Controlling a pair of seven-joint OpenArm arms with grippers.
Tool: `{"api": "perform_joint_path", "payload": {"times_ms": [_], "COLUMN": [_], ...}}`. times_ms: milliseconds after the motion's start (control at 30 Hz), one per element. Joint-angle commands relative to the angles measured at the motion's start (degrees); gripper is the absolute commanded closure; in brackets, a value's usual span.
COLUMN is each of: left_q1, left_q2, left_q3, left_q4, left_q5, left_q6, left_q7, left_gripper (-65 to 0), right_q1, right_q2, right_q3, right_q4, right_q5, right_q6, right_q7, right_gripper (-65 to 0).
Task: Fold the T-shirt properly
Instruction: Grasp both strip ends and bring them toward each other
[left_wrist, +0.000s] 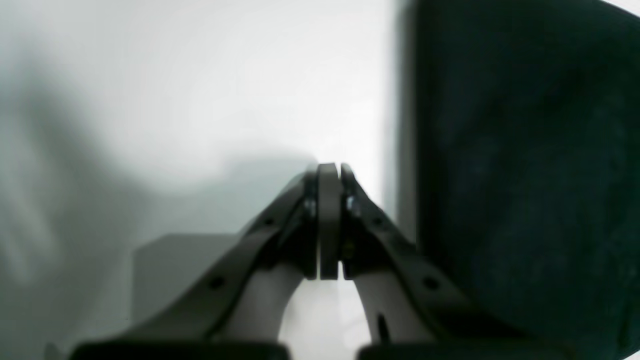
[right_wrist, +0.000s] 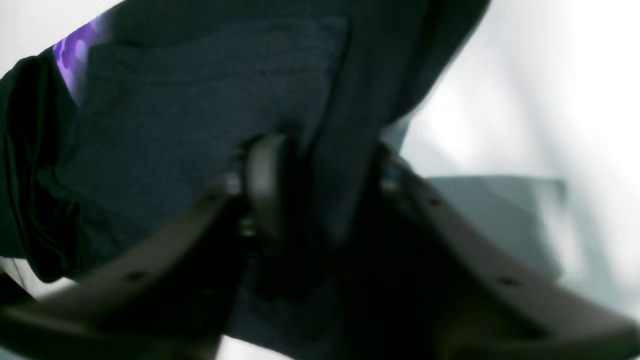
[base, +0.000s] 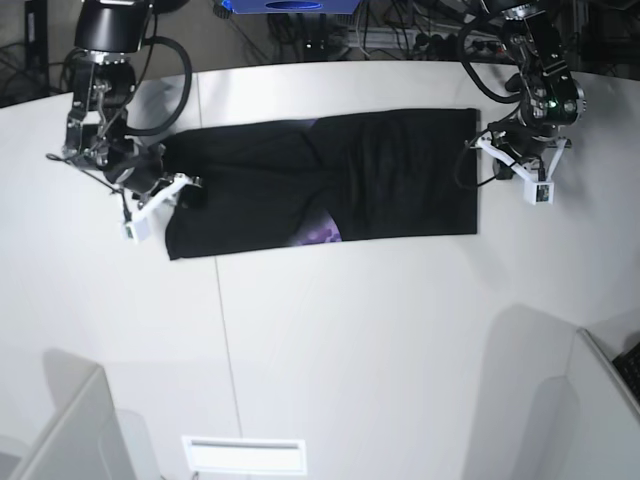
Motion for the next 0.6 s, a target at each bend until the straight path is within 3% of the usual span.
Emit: {"api": "perform_joint_path", "payload": {"times_ms": [0,67,367,567], "left_q1": [-0.35,-0.61,-2.02,-2.37], "left_q2": [-0.59,-0.59,-0.67,-0.59], "left_q3": [-0.22,-0.22,3.65,4.0], "left_q4": [0.83,0.83,-3.13,-3.31], "left_q5": [-0.41,-0.41,-0.41,-0.41], "left_q6": [-0.2,-0.2,-0.2,-0.2], "left_q7": [-0.96,-0.96,-0.96,-0.96], "left_gripper": [0.0,0.0,0.0,0.0], "right_q1": [0.46,1.26,0.38,-0.59], "right_q2": [0.28,0.37,0.2,-0.24], "right_q3": [0.0,0.08,-0.09,-0.09], "right_q4": [-1.2,-2.43,7.06,15.5], "right_q5": [-1.85,-1.85,-1.93,-1.93], "right_q6": [-0.23,-0.23,-0.49,-0.58], "right_q7": [-2.07,-2.07,-2.86,-7.35], "right_gripper": [-11.1,0.0,0.0,0.0]}}
